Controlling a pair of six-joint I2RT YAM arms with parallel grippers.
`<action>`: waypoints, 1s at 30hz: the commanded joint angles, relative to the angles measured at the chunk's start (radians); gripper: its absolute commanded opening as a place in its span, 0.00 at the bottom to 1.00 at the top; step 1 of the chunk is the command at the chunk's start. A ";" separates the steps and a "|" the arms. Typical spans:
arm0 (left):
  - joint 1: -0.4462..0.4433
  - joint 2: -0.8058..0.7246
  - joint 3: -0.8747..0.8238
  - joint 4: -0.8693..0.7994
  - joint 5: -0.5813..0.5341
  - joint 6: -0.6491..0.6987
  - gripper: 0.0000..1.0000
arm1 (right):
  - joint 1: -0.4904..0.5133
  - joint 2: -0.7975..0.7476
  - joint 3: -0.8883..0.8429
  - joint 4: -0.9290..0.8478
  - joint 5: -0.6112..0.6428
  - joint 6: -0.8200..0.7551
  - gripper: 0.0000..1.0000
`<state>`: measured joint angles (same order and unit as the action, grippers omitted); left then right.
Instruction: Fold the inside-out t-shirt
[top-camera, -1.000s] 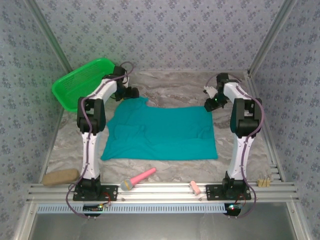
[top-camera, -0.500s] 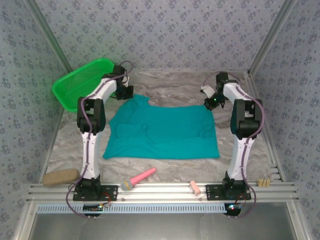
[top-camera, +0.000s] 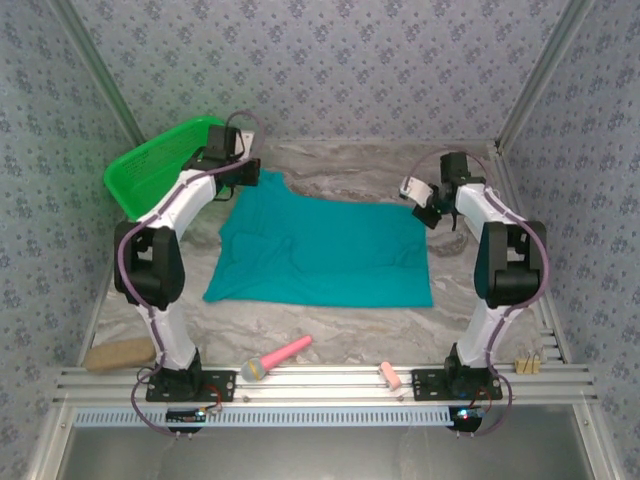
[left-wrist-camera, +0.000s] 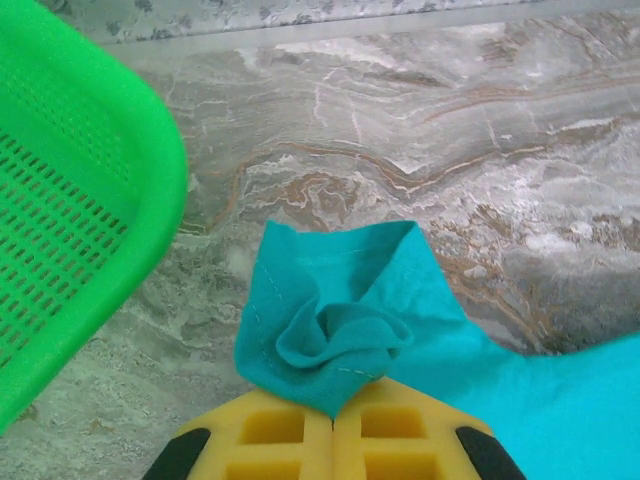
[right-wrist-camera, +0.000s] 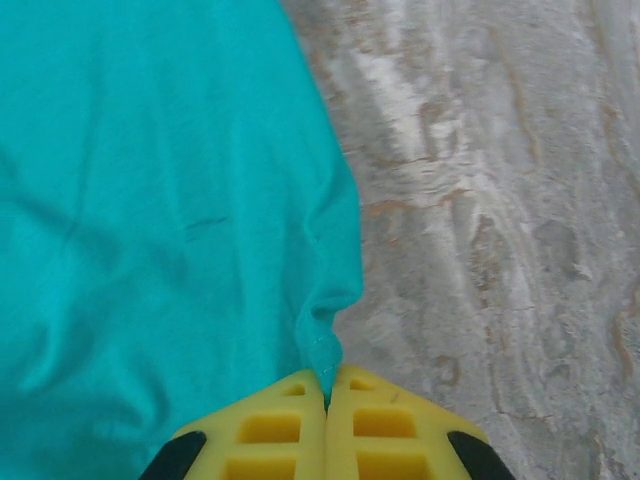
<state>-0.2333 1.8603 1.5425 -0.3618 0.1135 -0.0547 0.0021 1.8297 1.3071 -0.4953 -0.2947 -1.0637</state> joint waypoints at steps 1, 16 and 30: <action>-0.008 -0.064 -0.080 0.090 0.000 0.133 0.00 | -0.007 -0.081 -0.056 0.061 -0.064 -0.165 0.00; -0.011 -0.693 -0.679 0.007 -0.071 -0.003 0.13 | 0.019 -0.175 -0.136 -0.402 0.128 -0.157 0.31; 0.038 -0.803 -0.606 -0.310 0.000 -0.307 1.00 | 0.270 -0.302 -0.156 -0.214 0.162 -0.163 0.46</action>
<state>-0.2043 0.9413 0.8448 -0.5777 0.0883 -0.2882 0.1909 1.4963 1.1900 -0.7956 -0.0521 -1.1465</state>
